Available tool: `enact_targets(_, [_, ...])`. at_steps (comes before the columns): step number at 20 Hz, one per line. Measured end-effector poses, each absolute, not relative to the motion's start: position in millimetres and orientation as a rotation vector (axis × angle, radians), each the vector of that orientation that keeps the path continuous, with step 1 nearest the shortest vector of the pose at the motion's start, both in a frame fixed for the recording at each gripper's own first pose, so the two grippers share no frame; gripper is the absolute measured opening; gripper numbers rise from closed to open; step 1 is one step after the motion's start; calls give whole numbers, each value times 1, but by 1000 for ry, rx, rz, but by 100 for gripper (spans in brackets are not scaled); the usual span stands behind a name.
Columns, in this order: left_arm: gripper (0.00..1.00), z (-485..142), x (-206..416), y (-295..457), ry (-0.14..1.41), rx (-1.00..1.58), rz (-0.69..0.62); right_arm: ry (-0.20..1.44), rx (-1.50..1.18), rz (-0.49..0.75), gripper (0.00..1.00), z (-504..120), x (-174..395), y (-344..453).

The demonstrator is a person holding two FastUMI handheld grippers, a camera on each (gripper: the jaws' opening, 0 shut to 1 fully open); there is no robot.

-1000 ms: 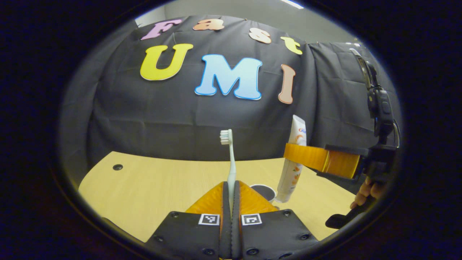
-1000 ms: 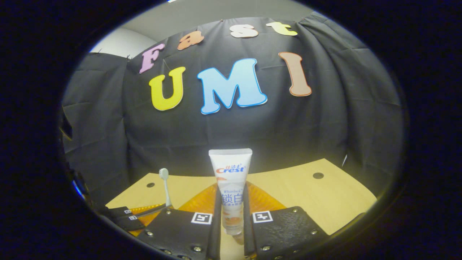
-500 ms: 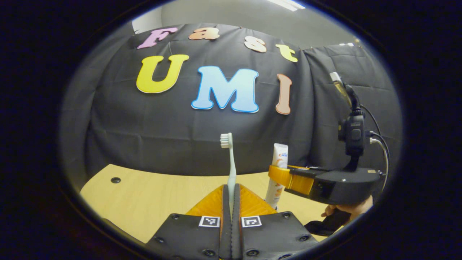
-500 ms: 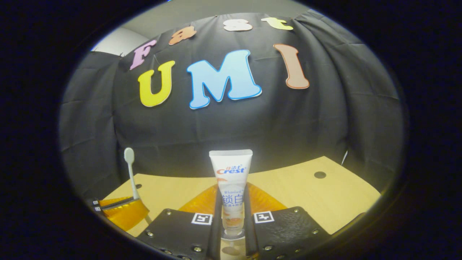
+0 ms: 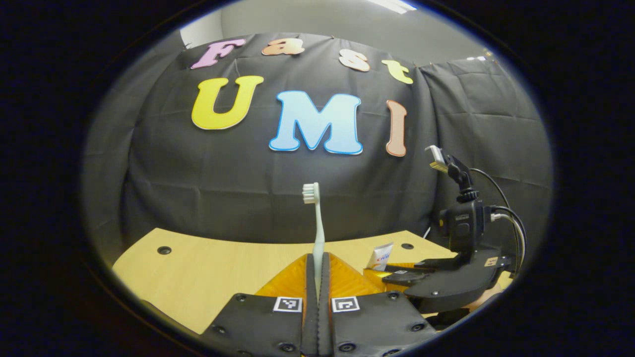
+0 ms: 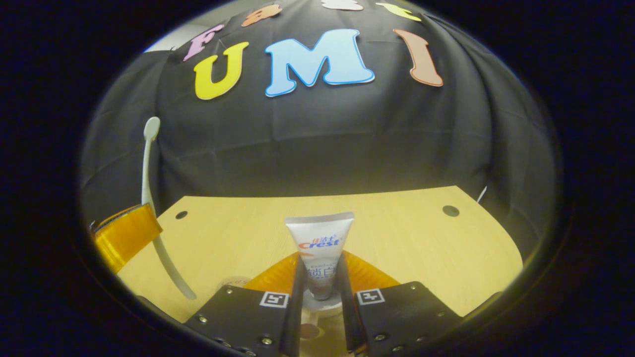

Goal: Put the toothbrush and toothpaste on the desktop into the cup, then pick up the cup and place it on the coaster on the desktop.

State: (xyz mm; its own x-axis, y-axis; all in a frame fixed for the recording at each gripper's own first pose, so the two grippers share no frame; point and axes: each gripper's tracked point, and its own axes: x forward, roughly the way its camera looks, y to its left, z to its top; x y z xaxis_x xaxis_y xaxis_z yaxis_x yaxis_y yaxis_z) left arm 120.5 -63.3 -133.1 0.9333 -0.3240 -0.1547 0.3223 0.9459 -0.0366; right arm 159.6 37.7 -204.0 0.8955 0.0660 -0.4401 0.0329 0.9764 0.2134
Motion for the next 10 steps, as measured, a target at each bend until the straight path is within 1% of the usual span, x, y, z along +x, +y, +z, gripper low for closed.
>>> enact_targets(1, [7,-133,122,-63,159,-14,-328,471,207,17,36,-206,158,36])
enact_targets(2, [7,-133,123,-65,157,-17,-330,484,199,21,31,-207,154,36])
enact_targets(4, [7,-133,127,-67,152,-26,-330,482,184,36,41,-205,150,36])
enact_targets(6, [7,-135,131,-71,150,-39,-333,471,184,47,43,-198,146,34])
enact_targets(7, [7,-135,133,-74,147,-49,-338,468,198,50,59,-191,142,32])
enact_targets(9, [7,-136,139,-82,134,-77,-351,442,226,37,68,-172,129,23])
enact_targets(10, [7,-135,144,-85,124,-89,-351,423,240,22,76,-161,121,16])
